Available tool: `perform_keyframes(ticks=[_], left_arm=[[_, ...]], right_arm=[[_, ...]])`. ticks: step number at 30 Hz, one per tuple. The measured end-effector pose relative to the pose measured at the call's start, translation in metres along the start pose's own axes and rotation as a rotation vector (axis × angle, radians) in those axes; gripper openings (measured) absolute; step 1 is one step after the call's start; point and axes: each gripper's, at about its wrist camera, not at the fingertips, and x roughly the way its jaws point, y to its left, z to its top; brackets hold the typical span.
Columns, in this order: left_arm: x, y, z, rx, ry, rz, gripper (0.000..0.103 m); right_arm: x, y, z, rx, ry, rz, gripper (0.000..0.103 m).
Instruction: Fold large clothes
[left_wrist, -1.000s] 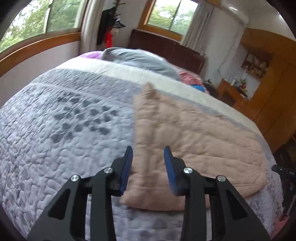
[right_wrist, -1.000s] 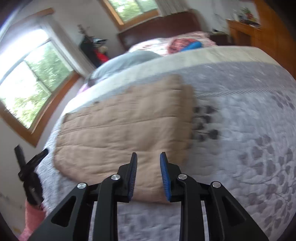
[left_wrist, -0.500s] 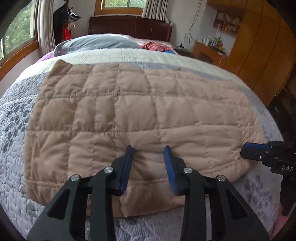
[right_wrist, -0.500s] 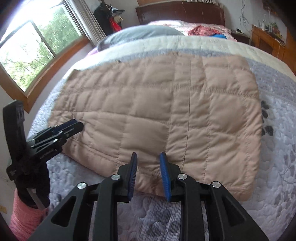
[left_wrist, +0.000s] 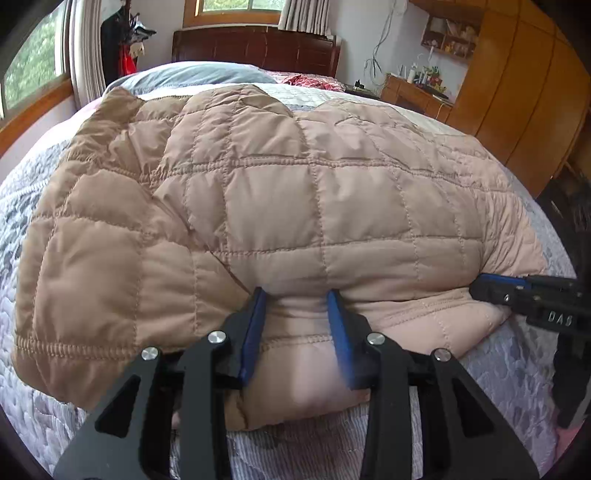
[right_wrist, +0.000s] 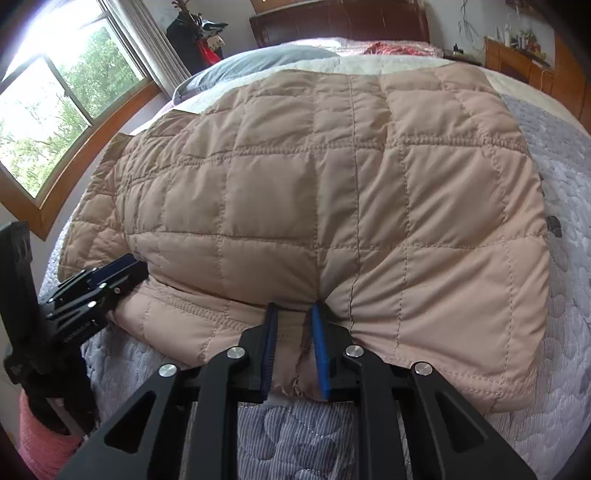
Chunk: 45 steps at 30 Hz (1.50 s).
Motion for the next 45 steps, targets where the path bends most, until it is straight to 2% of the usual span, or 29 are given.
perform_keyframes(ticks=[4, 6, 7, 9, 11, 12, 13, 15, 17, 19, 22, 24, 28, 30, 32, 35, 36, 37, 39, 40, 42, 43, 44, 45], left_arm=[[-0.009, 0.001, 0.010, -0.005, 0.025, -0.007, 0.033], [-0.026, 0.006, 0.015, -0.027, 0.024, -0.059, 0.033], [-0.038, 0.012, 0.019, -0.039, 0.000, -0.074, 0.037], [-0.059, 0.027, 0.027, -0.057, -0.052, -0.072, 0.050], [-0.080, 0.052, 0.038, -0.087, -0.101, -0.043, 0.066], [-0.086, 0.067, 0.044, -0.105, -0.110, -0.020, 0.069], [-0.088, 0.085, 0.050, -0.128, -0.104, 0.006, 0.073], [-0.085, 0.117, 0.058, -0.174, -0.082, 0.027, 0.075], [-0.079, 0.145, 0.059, -0.231, -0.055, 0.012, 0.075], [-0.069, 0.167, 0.060, -0.285, -0.029, -0.059, 0.075], [-0.047, 0.188, 0.062, -0.342, 0.009, -0.217, 0.079], [-0.032, 0.192, 0.063, -0.357, 0.029, -0.260, 0.079], [0.005, 0.195, 0.065, -0.367, 0.088, -0.290, 0.080], [0.020, 0.195, 0.066, -0.382, 0.105, -0.336, 0.084], [0.025, 0.192, 0.069, -0.371, 0.086, -0.350, 0.089], [0.037, 0.181, 0.074, -0.384, 0.115, -0.434, 0.089], [0.041, 0.174, 0.075, -0.382, 0.125, -0.435, 0.089], [0.042, 0.166, 0.076, -0.361, 0.123, -0.405, 0.087], [0.044, 0.158, 0.075, -0.328, 0.120, -0.363, 0.081], [0.044, 0.155, 0.075, -0.324, 0.116, -0.349, 0.076], [0.039, 0.153, 0.071, -0.341, 0.114, -0.358, 0.057], [0.038, 0.155, 0.070, -0.362, 0.110, -0.387, 0.042], [0.036, 0.155, 0.069, -0.375, 0.104, -0.407, 0.033], [0.032, 0.155, 0.068, -0.384, 0.093, -0.416, 0.030]], right_arm=[[-0.012, 0.001, 0.005, -0.004, 0.009, 0.031, 0.022], [-0.026, 0.000, 0.006, -0.005, -0.007, 0.066, 0.035], [-0.042, -0.005, 0.008, -0.005, -0.051, 0.069, 0.040], [-0.067, -0.019, 0.012, 0.005, -0.130, 0.053, 0.062], [-0.089, -0.042, 0.020, 0.039, -0.185, 0.039, 0.074], [-0.097, -0.058, 0.026, 0.070, -0.194, 0.034, 0.079], [-0.099, -0.071, 0.030, 0.094, -0.193, 0.032, 0.080], [-0.098, -0.100, 0.039, 0.152, -0.177, 0.053, 0.082], [-0.091, -0.127, 0.044, 0.199, -0.139, 0.113, 0.083], [-0.081, -0.146, 0.049, 0.232, -0.116, 0.141, 0.084], [-0.063, -0.160, 0.055, 0.251, -0.081, 0.162, 0.085], [-0.051, -0.165, 0.054, 0.262, -0.057, 0.190, 0.085], [-0.029, -0.172, 0.055, 0.289, -0.026, 0.252, 0.085], [-0.021, -0.176, 0.056, 0.302, -0.021, 0.281, 0.086], [-0.015, -0.177, 0.058, 0.306, -0.028, 0.303, 0.086], [-0.008, -0.175, 0.061, 0.292, -0.030, 0.343, 0.084], [-0.007, -0.172, 0.063, 0.282, -0.032, 0.343, 0.081], [-0.004, -0.168, 0.064, 0.263, -0.035, 0.347, 0.078], [0.002, -0.165, 0.065, 0.259, -0.018, 0.379, 0.059], [0.004, -0.163, 0.066, 0.263, -0.012, 0.385, 0.054], [0.005, -0.159, 0.066, 0.262, -0.014, 0.401, 0.038], [0.001, -0.157, 0.065, 0.255, -0.027, 0.409, 0.035], [-0.004, -0.154, 0.064, 0.245, -0.041, 0.408, 0.028], [-0.007, -0.152, 0.064, 0.237, -0.052, 0.408, 0.022]])
